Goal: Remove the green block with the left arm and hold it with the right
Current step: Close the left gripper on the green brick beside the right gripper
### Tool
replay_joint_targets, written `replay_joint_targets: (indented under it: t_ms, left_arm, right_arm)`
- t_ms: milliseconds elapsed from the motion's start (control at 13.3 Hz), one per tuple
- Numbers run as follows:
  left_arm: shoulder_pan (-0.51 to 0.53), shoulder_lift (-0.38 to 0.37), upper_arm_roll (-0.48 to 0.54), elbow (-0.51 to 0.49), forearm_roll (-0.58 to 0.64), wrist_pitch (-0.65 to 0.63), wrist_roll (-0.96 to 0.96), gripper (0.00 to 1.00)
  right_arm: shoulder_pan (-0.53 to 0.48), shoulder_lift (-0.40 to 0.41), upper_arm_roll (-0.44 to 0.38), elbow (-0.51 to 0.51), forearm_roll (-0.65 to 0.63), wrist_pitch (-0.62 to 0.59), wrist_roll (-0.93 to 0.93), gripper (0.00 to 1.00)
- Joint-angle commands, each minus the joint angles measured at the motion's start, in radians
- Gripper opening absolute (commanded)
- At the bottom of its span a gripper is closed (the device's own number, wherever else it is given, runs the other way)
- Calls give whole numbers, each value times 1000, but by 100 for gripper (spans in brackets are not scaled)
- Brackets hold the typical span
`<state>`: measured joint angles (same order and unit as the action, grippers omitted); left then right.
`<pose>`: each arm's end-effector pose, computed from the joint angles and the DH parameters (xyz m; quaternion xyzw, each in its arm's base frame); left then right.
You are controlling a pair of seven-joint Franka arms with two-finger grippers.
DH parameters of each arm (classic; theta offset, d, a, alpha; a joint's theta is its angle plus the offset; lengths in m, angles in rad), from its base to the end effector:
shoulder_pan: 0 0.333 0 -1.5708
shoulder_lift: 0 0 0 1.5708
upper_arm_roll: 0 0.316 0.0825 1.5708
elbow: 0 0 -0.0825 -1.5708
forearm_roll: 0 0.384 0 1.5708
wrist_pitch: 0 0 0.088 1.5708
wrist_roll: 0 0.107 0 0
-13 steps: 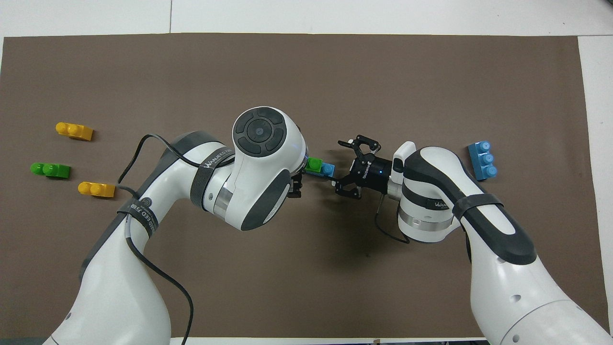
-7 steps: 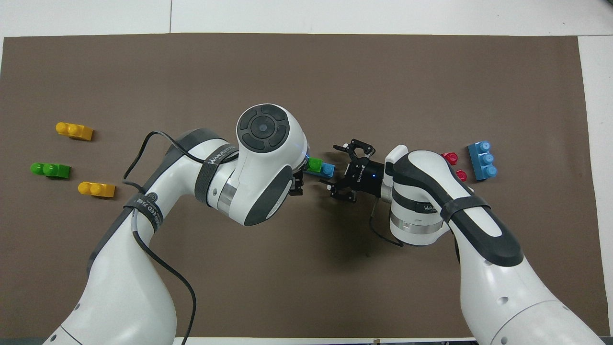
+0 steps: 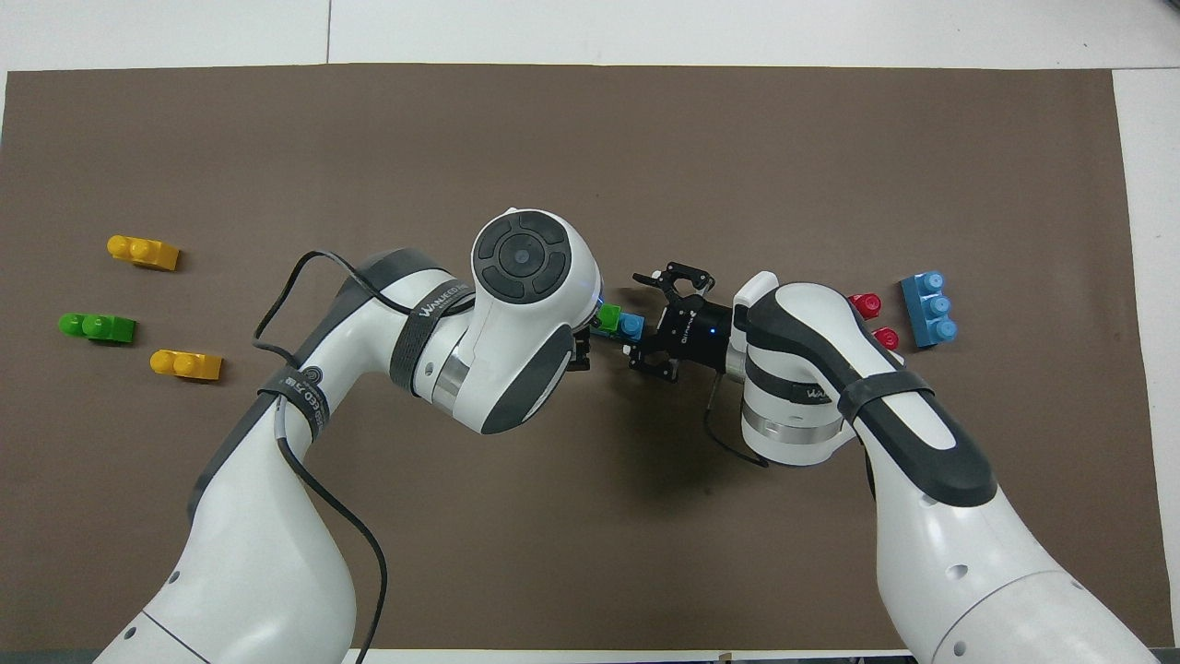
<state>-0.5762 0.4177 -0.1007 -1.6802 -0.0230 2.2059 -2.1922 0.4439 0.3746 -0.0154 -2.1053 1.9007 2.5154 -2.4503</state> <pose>0.5310 -0.4182 0.3709 0.7169 0.6943 -0.0220 0.0584 0.5275 0.2321 0.2339 -0.7211 -0.4928 -0.4188 0.2485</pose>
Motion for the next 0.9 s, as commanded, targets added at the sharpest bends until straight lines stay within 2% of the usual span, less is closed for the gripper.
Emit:
replay_joint_targets:
  t_ms: [0,226,452,828]
  left_arm:
    - [-19,12,15,5,20,23,-27,100]
    - [-19,12,16,-18,21,35,-29,100]
    - [-21,10,16,-33,20,49,-37,100]
    - [-21,12,16,-36,21,83,-47,100]
  right_arm:
    - [6,15,6,18,31,14,-6,73]
    - [6,17,8,14,70,11,-6,51]
    - [4,15,14,16,70,11,-4,19]
    - [4,13,15,22,69,10,39,18]
